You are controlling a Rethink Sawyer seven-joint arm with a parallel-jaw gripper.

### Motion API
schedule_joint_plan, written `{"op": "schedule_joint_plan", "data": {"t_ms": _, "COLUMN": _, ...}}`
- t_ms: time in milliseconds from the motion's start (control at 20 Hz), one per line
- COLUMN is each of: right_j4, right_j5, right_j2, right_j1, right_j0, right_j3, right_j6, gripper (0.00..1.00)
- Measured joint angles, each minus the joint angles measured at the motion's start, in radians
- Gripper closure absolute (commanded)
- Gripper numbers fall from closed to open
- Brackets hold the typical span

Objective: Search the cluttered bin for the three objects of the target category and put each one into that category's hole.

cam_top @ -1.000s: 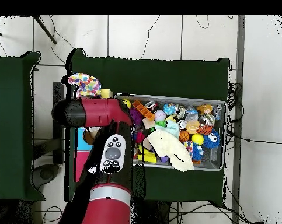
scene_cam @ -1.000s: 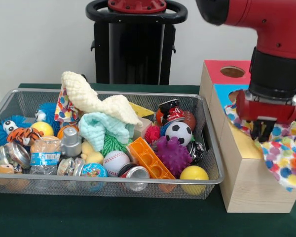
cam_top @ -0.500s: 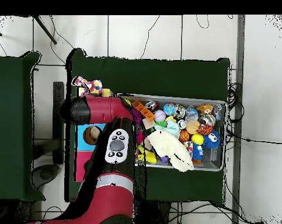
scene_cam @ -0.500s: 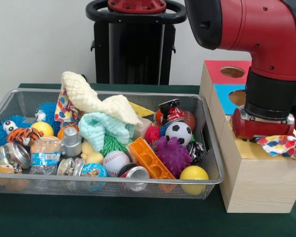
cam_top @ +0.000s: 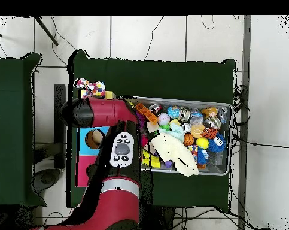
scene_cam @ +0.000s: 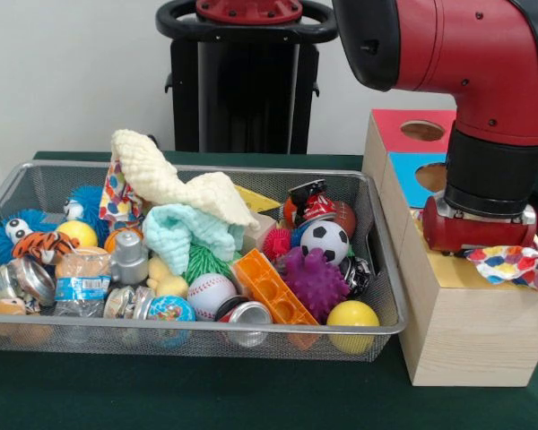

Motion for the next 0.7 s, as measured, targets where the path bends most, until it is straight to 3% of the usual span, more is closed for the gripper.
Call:
{"op": "schedule_joint_plan", "data": {"t_ms": 300, "right_j4": 0.0, "right_j5": 0.019, "right_j2": 0.02, "right_j1": -0.056, "right_j0": -0.015, "right_j3": 0.058, "right_j6": 0.0, "gripper": 1.0}}
{"op": "schedule_joint_plan", "data": {"t_ms": 700, "right_j4": 0.0, "right_j5": 0.134, "right_j2": 0.02, "right_j1": -0.185, "right_j0": -0.019, "right_j3": 0.088, "right_j6": 0.0, "gripper": 1.0}}
